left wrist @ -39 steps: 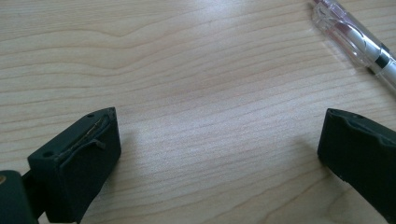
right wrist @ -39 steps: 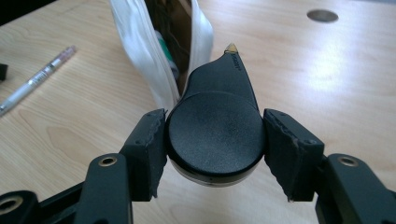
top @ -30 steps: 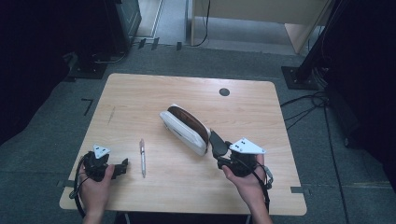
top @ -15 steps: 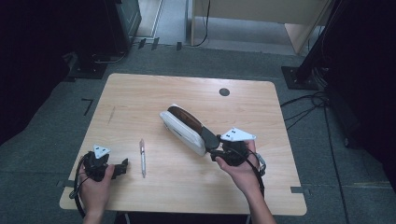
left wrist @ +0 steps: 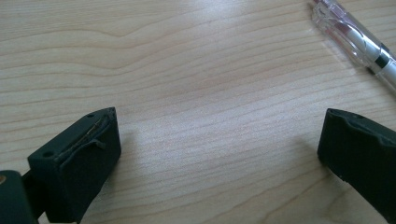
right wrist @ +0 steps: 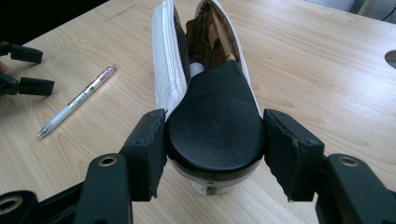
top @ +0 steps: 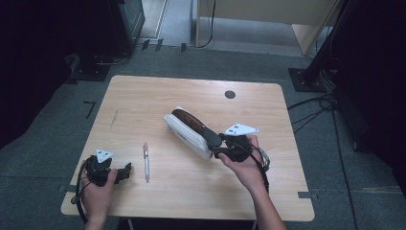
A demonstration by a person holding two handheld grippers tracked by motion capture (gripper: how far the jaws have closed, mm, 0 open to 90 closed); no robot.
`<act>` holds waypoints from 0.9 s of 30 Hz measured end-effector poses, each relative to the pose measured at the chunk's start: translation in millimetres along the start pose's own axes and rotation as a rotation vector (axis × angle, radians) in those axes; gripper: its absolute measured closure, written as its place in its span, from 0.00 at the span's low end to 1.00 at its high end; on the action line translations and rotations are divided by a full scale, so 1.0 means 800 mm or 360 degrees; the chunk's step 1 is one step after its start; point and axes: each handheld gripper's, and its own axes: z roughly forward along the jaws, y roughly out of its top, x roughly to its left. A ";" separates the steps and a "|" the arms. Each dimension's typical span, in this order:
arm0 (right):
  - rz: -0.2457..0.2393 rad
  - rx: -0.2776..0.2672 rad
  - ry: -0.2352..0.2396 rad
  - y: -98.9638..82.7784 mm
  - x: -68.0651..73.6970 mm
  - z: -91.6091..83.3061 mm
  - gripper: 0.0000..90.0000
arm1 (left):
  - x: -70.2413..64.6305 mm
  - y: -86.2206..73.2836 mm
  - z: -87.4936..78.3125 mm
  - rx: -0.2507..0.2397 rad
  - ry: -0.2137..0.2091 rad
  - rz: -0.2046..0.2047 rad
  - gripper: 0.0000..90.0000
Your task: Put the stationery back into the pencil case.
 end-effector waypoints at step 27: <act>-0.0023 0.0017 0.0035 0.027 -0.003 0.034 0.46 | 0.000 0.000 0.000 0.0000 0.0001 0.0001 0.00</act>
